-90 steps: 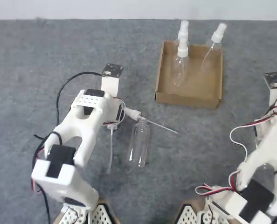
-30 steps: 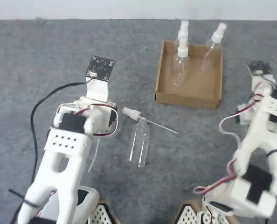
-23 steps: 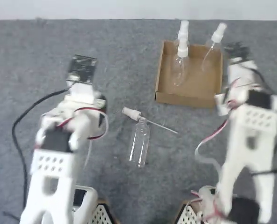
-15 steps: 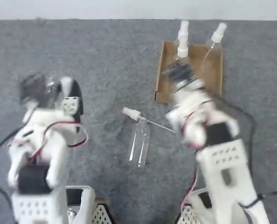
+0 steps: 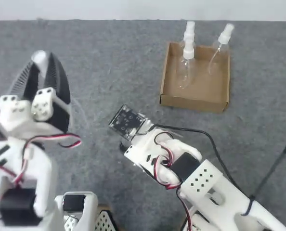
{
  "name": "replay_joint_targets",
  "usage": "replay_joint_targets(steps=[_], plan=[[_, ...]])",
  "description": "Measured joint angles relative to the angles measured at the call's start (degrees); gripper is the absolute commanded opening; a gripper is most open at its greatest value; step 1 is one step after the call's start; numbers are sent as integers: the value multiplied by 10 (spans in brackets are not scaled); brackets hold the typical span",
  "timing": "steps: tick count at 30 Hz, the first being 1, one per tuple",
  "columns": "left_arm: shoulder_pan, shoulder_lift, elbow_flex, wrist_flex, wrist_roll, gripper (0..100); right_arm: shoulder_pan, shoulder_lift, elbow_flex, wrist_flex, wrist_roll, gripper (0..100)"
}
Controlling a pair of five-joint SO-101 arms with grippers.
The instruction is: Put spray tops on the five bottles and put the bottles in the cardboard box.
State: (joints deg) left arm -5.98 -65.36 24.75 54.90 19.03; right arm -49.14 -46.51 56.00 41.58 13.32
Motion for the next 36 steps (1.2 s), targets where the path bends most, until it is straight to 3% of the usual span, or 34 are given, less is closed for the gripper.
replay_joint_targets(steps=[5,13,25,32,36], plan=[[33,38,1,-18,40,10,-6,0,34,-66,12,6],[55,61,47,-43,53,10,-7,0,105,-213,-30,6],[59,62,142,-109,53,10,-23,0,105,-222,-33,6],[76,62,179,-103,54,10,-25,0,105,-222,-33,6],[78,62,179,-47,53,10,-25,0,105,-204,-33,6]])
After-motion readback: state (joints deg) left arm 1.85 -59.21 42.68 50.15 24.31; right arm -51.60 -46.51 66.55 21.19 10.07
